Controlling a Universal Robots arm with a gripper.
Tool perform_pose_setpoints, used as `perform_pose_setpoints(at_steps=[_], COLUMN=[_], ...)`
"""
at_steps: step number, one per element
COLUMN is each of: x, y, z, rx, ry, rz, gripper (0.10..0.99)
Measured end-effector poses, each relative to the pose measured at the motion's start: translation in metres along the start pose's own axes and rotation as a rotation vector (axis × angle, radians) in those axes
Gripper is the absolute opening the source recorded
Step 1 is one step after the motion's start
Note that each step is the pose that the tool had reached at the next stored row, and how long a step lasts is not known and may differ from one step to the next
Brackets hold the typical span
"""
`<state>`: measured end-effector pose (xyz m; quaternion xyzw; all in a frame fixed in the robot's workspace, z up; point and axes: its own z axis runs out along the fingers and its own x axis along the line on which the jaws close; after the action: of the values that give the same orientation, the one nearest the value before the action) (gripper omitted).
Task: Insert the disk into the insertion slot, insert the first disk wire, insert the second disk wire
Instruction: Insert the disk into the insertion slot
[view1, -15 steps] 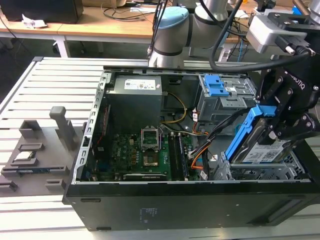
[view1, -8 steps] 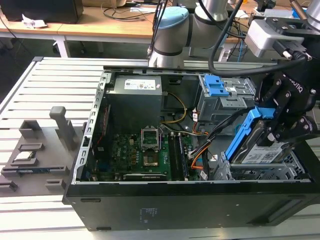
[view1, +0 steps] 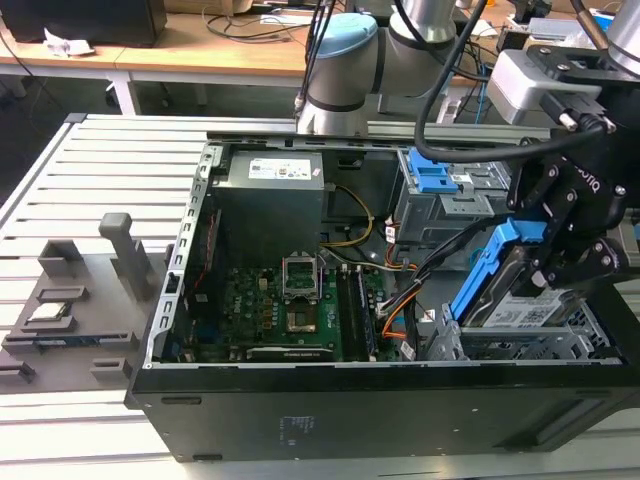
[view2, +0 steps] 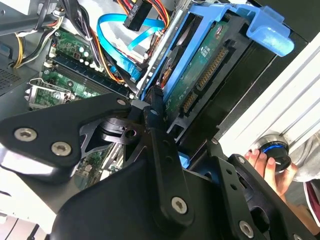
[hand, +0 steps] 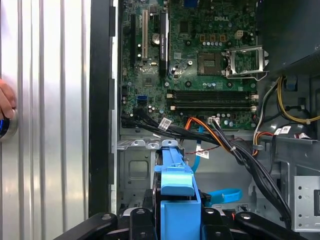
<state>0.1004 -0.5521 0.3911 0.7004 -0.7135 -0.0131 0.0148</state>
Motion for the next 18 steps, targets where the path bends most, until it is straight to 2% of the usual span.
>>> perform_pose_setpoints(at_steps=[6,7,11,16,18], x=[0.0000,0.0000,0.0000,0.0000,0.0000], y=[0.0000,0.0000,0.0000,0.0000,0.0000], z=[0.0004,0.0005,0.0007,0.0010,0.0013], rx=[0.000,0.000,0.000,0.000,0.000], ry=[0.0001,0.0000,0.0000,0.0000,-0.0001], rz=[0.000,0.000,0.000,0.000,0.000], gripper=[0.373,0.435,0.420,0.110,0.106])
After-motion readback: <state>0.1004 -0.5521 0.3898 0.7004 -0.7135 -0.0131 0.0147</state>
